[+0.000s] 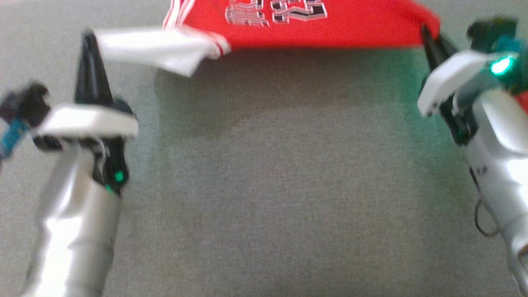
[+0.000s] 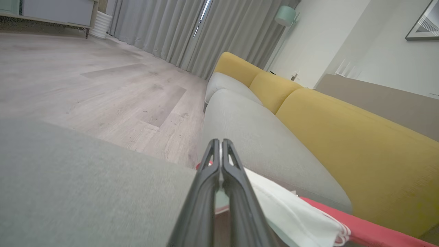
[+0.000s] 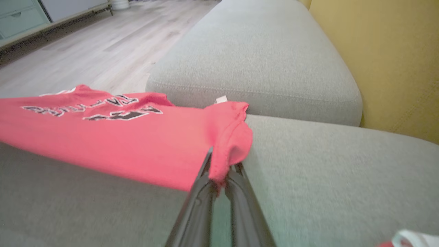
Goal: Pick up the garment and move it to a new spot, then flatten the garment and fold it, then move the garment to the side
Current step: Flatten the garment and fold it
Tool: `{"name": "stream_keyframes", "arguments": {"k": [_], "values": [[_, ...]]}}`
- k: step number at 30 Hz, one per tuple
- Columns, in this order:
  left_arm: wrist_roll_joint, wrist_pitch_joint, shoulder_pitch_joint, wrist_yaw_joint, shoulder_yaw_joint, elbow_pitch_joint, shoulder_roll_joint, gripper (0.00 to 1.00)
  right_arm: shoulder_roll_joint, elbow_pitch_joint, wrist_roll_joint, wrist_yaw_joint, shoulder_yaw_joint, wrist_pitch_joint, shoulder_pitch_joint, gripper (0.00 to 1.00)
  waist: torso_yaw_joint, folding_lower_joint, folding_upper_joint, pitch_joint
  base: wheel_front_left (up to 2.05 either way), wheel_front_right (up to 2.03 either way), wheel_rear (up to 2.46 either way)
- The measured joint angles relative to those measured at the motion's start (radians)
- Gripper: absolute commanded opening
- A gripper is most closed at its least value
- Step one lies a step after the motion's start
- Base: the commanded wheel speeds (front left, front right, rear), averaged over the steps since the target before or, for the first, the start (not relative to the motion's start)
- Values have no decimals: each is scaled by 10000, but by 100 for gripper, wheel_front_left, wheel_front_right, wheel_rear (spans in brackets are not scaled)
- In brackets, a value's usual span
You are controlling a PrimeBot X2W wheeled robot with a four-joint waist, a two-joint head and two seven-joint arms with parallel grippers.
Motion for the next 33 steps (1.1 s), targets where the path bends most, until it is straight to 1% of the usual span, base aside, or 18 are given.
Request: {"name": "stream_keyframes", "arguments": {"k": [5,8,12,20,27,28,32,33], "values": [[-274,125,1934,0,-443,-1024,151,0,-704,-869,949,0,1191,581,1265,0,-8,-1,0,-781,0,0,0],[-240,240,2912,8,-637,-1770,314,0,-1116,-1436,1417,0,1645,740,1776,0,-11,-1,1,-1213,0,0,0],[-236,416,3986,322,-763,-2757,395,0,-1588,-2096,1967,0,2080,995,2372,0,-2,-1,1,-1728,0,0,0],[-155,823,5794,984,-874,-4567,731,0,-2240,-3338,2800,0,2794,1797,3627,0,-49,1,1,-2481,0,0,0],[-48,999,7630,1457,-1097,-5960,997,0,-2754,-4334,3377,0,2761,2332,4870,0,-169,0,1,-3158,0,0,0],[-40,1032,8105,1647,-1106,-6351,1016,0,-2865,-4658,3521,0,2539,2460,5246,0,-215,0,1,-3286,0,0,0],[-44,1037,8575,1942,-1099,-6955,1012,0,-2938,-5292,3651,0,1697,2560,5907,0,-277,1,1,-3344,0,0,0],[-42,1026,8595,1952,-1099,-7033,1012,0,-2926,-5417,3647,0,1496,2568,6036,0,-294,1,1,-3334,0,0,0]]}}
